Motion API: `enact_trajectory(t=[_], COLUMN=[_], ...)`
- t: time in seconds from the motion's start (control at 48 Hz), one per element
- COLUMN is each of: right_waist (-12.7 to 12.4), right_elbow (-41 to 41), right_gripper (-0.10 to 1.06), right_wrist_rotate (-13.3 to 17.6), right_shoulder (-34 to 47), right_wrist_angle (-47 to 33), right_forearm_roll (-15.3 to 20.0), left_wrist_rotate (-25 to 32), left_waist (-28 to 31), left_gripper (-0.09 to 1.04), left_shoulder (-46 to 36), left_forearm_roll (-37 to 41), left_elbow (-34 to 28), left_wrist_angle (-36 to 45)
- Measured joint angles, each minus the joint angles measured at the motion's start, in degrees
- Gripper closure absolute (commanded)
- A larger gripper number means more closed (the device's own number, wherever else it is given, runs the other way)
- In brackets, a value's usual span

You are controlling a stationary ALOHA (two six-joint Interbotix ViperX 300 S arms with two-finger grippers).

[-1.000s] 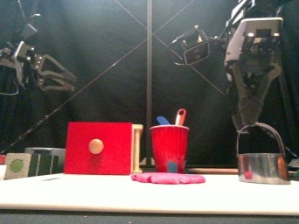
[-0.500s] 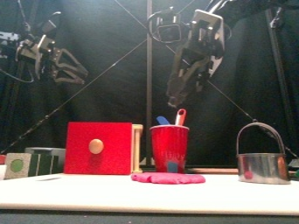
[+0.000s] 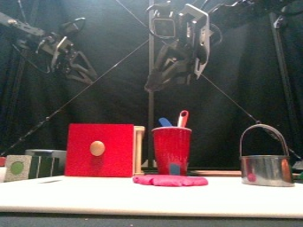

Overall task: Get the cutter from the drawer then cut the dough then place the extra dough in the bowl
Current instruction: Shut the drawer

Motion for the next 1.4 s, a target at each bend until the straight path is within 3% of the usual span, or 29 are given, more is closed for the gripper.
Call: enact_trajectory(t=[0.25,0.458,0.604,0.792,0.979,1.229,1.396], right_waist=[0.00,0.79,1.23,1.41,1.67,2.64,2.81], right_elbow=[-1.67,-3.34,-4.13,-4.39,-4.83,-8.79,-14.06], right_gripper=[0.48,0.58,0.59,0.59,0.59,0.60,0.63], right_wrist_rotate=[-0.09,0.35,0.44,0.44,0.44,0.44,0.44], right_shoulder=[2.90,4.92,6.06,6.42,7.65,12.22,16.35], right_wrist_angle=[-0.88,-0.88,-0.97,-0.97,-1.32,-2.20,3.87], right_forearm_roll=[0.00,0.18,0.44,1.23,2.37,3.08,2.90], left_wrist_rotate=[2.02,9.05,16.17,21.53,24.08,28.83,29.88], left_waist=[4.22,8.61,11.51,14.85,17.93,18.72,18.54], left_gripper=[0.07,0.11,0.24,0.49,0.64,0.65,0.65], left_shoulder=[9.93,20.04,30.41,40.96,46.76,50.36,51.77], left_forearm_roll=[3.52,2.81,-1.14,-5.45,-6.06,-8.35,-7.65], left_elbow=[-12.04,-22.68,-31.82,-40.96,-43.15,-43.42,-43.42], left_wrist_angle=[9.84,17.84,29.00,39.29,43.15,45.53,46.05])
